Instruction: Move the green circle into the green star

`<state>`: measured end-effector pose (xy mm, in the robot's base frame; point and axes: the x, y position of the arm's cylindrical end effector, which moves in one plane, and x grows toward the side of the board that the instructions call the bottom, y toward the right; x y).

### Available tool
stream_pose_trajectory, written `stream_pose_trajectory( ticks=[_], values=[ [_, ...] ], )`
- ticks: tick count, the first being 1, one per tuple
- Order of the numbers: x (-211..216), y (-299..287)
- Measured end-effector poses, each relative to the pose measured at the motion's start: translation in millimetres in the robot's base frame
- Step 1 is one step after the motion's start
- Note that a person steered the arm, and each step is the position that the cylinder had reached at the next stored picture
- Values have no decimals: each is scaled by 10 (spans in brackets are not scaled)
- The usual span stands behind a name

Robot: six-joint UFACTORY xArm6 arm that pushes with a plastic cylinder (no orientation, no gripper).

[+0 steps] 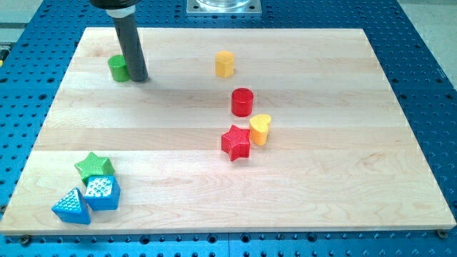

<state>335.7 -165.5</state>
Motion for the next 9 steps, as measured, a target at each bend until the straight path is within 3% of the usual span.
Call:
stream_pose_trajectory(
  ticks=[1,2,3,4,5,6,7,8,9],
  values=[
    [0,24],
    [-526,81],
    [-600,-380],
    [-333,-598],
    [157,-246],
    [-151,165],
    [-253,178],
    [176,178],
    [1023,174]
  ],
)
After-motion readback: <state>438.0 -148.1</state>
